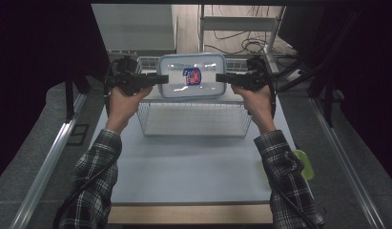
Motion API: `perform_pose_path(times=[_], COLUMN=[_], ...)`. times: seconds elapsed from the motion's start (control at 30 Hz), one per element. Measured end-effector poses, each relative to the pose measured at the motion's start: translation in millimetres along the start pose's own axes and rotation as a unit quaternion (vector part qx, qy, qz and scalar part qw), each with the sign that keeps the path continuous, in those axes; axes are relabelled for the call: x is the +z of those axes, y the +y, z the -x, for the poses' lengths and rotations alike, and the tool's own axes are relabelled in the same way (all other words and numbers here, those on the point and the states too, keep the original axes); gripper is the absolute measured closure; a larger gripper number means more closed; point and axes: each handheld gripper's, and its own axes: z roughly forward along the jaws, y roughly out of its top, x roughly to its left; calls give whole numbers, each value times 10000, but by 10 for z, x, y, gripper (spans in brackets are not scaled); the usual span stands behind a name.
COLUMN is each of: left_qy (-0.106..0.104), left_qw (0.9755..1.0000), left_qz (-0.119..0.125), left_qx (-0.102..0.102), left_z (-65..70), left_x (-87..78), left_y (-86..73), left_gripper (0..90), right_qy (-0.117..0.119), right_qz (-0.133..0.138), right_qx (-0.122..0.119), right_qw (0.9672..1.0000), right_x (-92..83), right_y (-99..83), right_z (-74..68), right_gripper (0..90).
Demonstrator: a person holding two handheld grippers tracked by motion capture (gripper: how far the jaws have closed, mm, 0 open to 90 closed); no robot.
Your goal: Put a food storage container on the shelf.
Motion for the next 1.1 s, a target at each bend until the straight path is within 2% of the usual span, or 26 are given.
perform_pose_path(times=[0.03,0.17,0.23,0.33,0.4,0.6,0.77,0.83,0.9,0.97,1.1], left_qy=[20,19,102,220,247,294,493,493,600,475,418], left_qw=[10000,10000,9999,9997,9997,9995,9987,9988,9982,9987,9988], left_qz=[-3,48,38,41,54,88,112,62,-27,60,103], left_qx=[-23,-42,-15,41,53,8,-32,-23,0,-165,-224], left_z=[-5,-21,-18,-15,-19,-49,-79,-97,-101,-144,-164], left_x=[7,19,21,28,33,42,76,103,147,157,165], left_y=[-2,-3,8,18,19,34,37,31,25,19,19], left_gripper=[455,448,448,446,445,441,405,444,433,407,406], right_qy=[-121,-82,-81,-260,-289,-271,-305,-242,-159,-194,-351], right_qz=[-64,-40,-74,-219,-235,-202,-159,-153,-70,16,-49], right_qx=[-83,25,31,-105,-121,-96,-111,-30,97,133,13], right_qw=[9999,10000,9999,9994,9992,9994,9993,9996,9998,9997,9994], right_x=[11,21,22,48,72,86,75,79,80,63,62], right_y=[-5,-26,-32,-52,-67,-73,-59,-57,-50,-29,14], right_z=[-23,-2,8,-4,0,13,12,24,36,46,12], right_gripper=[508,522,541,566,566,575,577,560,544,576,578])
